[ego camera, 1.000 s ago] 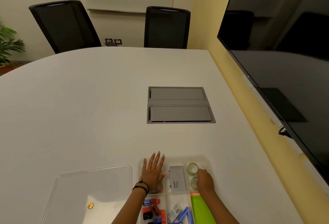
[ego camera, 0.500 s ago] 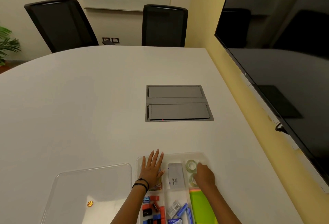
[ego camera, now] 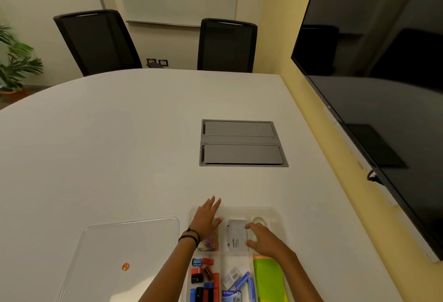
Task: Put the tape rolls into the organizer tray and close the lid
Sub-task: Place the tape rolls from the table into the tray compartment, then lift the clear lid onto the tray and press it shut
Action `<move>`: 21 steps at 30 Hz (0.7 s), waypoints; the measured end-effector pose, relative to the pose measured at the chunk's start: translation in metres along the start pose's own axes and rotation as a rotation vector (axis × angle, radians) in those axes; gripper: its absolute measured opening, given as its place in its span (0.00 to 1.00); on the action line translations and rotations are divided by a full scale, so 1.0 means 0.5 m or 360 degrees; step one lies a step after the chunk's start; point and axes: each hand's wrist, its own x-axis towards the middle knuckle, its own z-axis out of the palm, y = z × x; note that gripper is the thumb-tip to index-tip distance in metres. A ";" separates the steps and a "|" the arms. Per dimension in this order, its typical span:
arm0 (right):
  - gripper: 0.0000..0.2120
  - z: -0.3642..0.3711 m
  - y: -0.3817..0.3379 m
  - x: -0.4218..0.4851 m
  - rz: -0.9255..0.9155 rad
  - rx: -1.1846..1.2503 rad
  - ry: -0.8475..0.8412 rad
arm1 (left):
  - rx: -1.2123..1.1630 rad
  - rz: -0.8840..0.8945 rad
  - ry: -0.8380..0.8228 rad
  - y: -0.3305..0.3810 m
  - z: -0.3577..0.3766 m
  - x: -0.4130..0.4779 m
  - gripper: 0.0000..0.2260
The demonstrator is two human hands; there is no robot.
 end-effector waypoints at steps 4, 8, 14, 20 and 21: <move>0.21 0.014 -0.029 -0.013 -0.0102 -0.0034 -0.0040 | -0.0333 -0.0048 0.0081 -0.005 -0.039 -0.036 0.23; 0.19 0.041 -0.064 -0.026 -0.0253 -0.0074 -0.0028 | -0.0528 -0.0151 0.0239 -0.035 -0.066 -0.100 0.20; 0.18 0.110 -0.120 -0.052 -0.0534 -0.0153 0.0027 | -0.0664 -0.0378 0.0492 -0.142 -0.090 -0.249 0.16; 0.18 0.176 -0.183 -0.066 -0.0721 -0.0211 -0.0140 | -0.0848 -0.0769 0.0672 -0.258 -0.089 -0.409 0.15; 0.18 0.187 -0.195 -0.067 -0.0748 -0.0241 -0.0179 | -0.0844 -0.0833 0.0688 -0.274 -0.085 -0.433 0.15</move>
